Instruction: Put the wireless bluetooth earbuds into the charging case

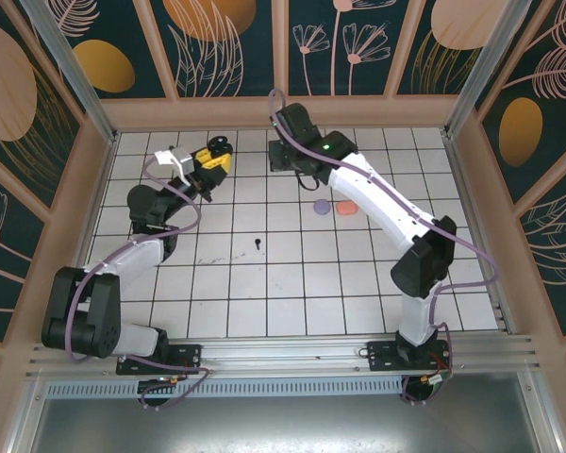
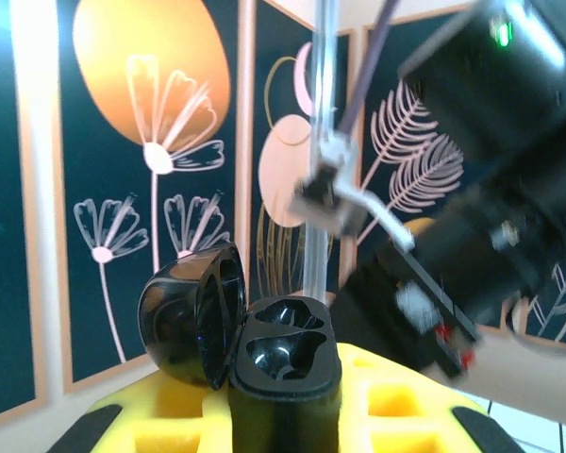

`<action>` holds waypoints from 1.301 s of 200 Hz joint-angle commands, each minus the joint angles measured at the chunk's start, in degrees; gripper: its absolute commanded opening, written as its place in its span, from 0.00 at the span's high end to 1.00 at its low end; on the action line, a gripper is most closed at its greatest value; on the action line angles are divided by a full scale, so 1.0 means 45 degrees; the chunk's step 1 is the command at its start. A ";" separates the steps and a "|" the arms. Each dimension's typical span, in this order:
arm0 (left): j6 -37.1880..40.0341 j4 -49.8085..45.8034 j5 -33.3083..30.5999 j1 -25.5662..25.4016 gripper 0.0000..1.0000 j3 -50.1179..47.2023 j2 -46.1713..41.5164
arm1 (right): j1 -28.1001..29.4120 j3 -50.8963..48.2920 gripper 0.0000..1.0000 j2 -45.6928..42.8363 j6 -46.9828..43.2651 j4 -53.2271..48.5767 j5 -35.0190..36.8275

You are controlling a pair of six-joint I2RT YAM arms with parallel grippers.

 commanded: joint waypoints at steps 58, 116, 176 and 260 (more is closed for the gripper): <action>0.4696 -0.1989 -0.0356 -0.2269 1.00 0.0606 0.0566 | -0.0067 -0.2090 0.91 -0.3323 -0.1787 0.3409 -0.0649; 0.4160 -0.1854 0.0240 -0.2668 1.00 0.1542 0.1408 | -0.0050 -0.4897 0.90 -0.5278 -0.2843 0.5720 -0.3099; 0.4203 -0.2079 0.0682 -0.2810 1.00 0.1762 0.1566 | 0.0352 -0.6499 0.91 -0.6034 -0.2441 0.7231 -0.3729; 0.4147 -0.1865 0.0344 -0.2887 1.00 0.1645 0.1433 | 0.0984 -0.6739 0.91 -0.5674 -0.0831 0.7646 -0.2415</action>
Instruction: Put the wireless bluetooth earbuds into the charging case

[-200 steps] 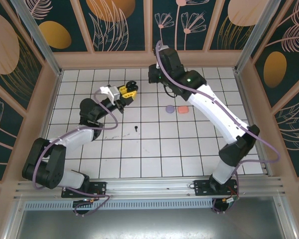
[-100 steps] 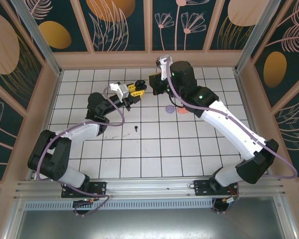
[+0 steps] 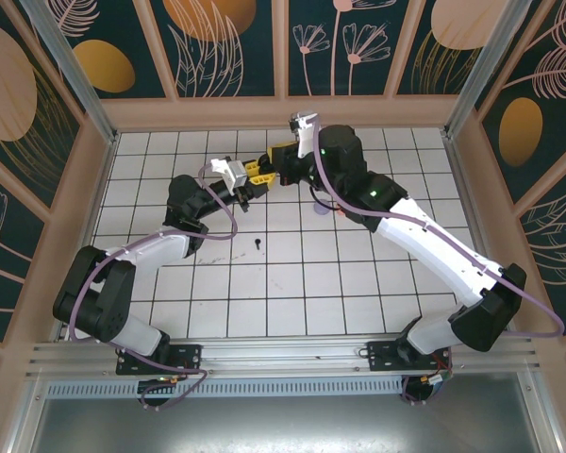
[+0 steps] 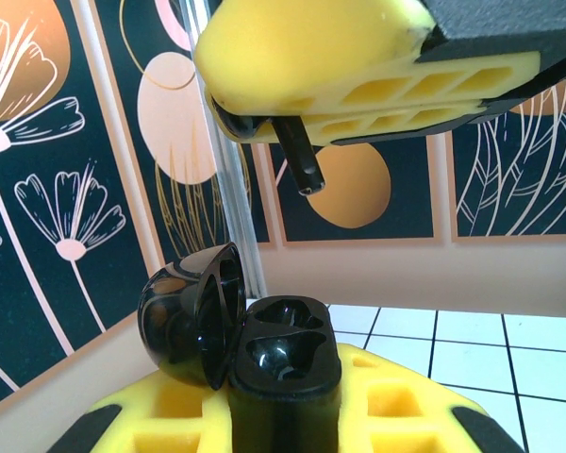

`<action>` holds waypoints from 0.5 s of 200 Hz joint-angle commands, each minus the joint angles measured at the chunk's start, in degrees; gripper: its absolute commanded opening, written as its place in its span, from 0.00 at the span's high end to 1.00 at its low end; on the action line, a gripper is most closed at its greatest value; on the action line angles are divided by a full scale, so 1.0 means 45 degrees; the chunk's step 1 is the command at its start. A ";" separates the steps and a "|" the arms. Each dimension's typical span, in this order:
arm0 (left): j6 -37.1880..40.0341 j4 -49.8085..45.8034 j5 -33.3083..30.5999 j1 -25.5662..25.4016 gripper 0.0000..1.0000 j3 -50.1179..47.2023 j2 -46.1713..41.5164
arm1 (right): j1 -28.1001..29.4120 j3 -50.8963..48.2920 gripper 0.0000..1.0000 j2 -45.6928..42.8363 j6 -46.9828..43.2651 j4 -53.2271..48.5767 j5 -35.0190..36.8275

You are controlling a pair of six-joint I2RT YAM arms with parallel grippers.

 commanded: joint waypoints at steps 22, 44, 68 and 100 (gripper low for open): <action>0.0216 0.0478 0.0045 -0.0080 1.00 0.0211 -0.0055 | 0.0443 -0.0078 0.92 0.0152 0.0621 0.0424 0.0702; 0.0438 0.0542 0.0041 -0.0083 1.00 0.0104 -0.0219 | 0.0575 -0.0235 0.92 0.0130 0.0598 0.0463 0.0890; 0.0839 0.0521 0.0040 -0.0082 1.00 -0.0073 -0.0489 | 0.0603 -0.0499 0.92 0.0040 0.0598 0.0632 0.1100; 0.1197 0.0257 0.0044 -0.0080 1.00 -0.0111 -0.0805 | 0.0598 -0.0726 0.93 -0.0073 0.0637 0.0884 0.1066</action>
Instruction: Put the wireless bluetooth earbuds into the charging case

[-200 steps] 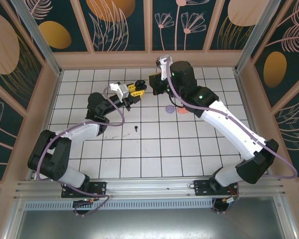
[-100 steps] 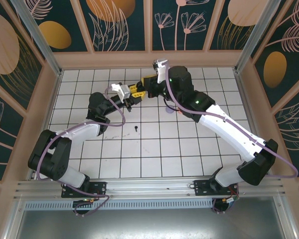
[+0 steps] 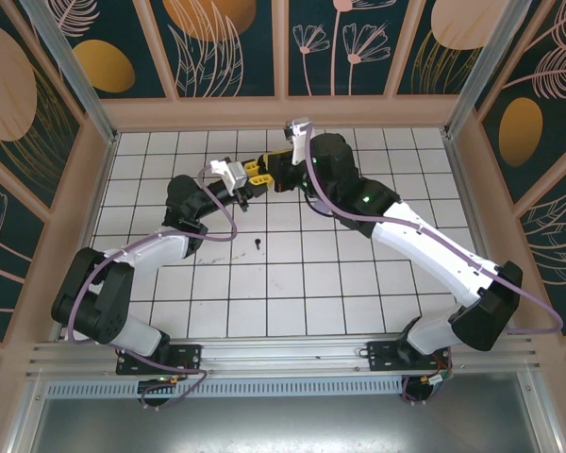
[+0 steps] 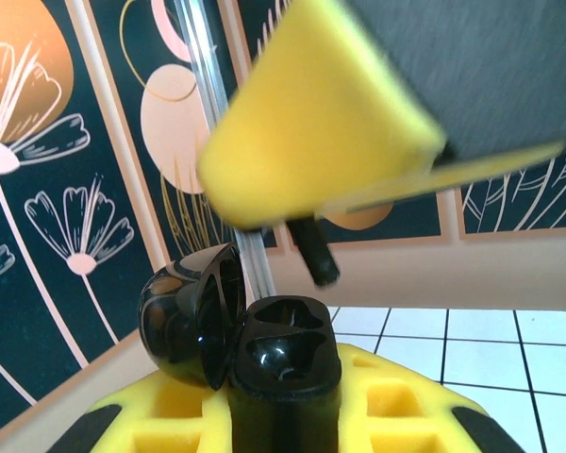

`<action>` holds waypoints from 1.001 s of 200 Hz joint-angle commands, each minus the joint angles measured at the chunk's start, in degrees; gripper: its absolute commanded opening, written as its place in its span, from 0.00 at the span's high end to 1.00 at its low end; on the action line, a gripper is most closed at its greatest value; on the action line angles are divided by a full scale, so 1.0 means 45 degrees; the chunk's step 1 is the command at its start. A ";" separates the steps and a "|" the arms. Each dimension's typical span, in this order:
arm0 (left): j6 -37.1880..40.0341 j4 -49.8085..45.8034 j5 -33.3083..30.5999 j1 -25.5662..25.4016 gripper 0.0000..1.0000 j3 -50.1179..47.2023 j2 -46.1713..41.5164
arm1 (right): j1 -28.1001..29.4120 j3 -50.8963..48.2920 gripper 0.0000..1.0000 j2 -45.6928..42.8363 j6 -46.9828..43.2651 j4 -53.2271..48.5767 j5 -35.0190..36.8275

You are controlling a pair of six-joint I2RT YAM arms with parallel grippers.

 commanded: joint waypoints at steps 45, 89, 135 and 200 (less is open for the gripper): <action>0.0616 0.0150 0.0192 -0.0081 1.00 -0.0071 -0.0663 | 0.0117 -0.0167 0.93 -0.0029 0.0352 0.0844 0.0145; 0.0633 0.0094 0.0262 -0.0080 1.00 -0.0067 -0.0653 | 0.0182 -0.0026 0.94 0.0161 0.0400 0.0941 -0.0067; 0.0649 -0.0114 0.0253 -0.0080 1.00 -0.0003 -0.0643 | 0.0385 0.0113 0.95 0.0391 0.0288 0.0941 -0.0118; 0.0584 -0.0336 0.0218 -0.0080 1.00 0.0124 -0.0674 | 0.0642 -0.0102 0.96 0.0501 0.0035 0.0907 0.0436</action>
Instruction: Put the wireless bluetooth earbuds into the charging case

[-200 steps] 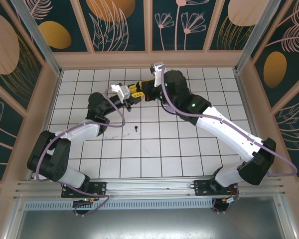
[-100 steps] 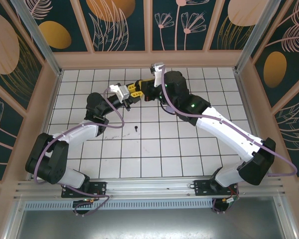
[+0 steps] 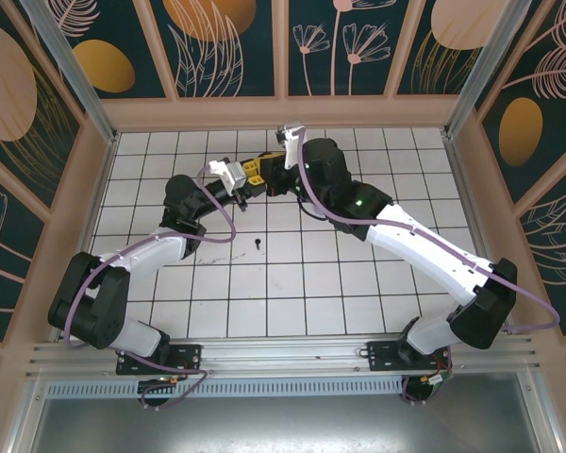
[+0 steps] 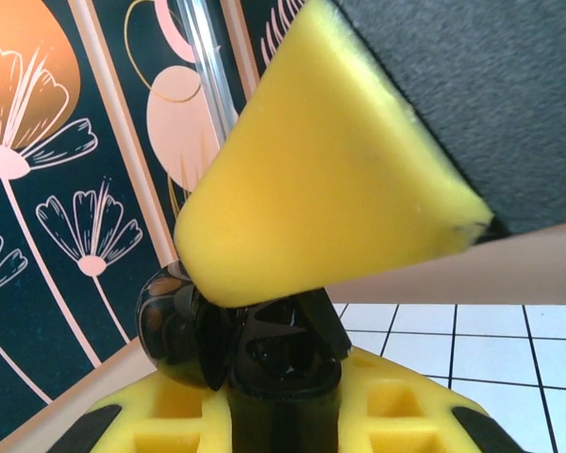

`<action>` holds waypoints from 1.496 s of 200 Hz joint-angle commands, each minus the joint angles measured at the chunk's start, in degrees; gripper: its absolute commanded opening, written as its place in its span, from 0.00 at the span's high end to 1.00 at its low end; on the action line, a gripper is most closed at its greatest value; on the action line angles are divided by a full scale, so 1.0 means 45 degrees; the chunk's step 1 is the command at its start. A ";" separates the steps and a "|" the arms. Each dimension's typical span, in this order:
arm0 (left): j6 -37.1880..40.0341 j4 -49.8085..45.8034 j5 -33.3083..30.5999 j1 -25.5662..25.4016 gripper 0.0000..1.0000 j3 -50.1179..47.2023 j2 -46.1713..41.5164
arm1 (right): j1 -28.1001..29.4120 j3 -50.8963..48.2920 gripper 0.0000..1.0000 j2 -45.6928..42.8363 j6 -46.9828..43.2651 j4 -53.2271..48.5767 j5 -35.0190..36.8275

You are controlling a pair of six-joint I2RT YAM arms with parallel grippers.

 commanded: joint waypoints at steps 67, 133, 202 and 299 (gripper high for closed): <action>0.0251 0.0225 0.0442 -0.0095 1.00 0.0117 -0.0474 | 0.0018 -0.0478 0.97 -0.0027 -0.0039 0.0675 0.1676; 0.0195 0.0309 0.0544 -0.0095 1.00 0.0131 -0.0531 | -0.0234 -0.0799 0.98 -0.0158 -0.0004 0.0690 0.1890; 0.0118 0.0342 0.0710 -0.0095 1.00 0.0202 -0.0610 | -0.0398 -0.1191 0.99 -0.0269 0.0021 0.0692 0.1958; -0.0238 0.0627 0.0740 -0.0154 1.00 0.0328 -0.0635 | -0.0428 -0.2006 1.00 -0.0406 -0.0018 0.2072 0.0403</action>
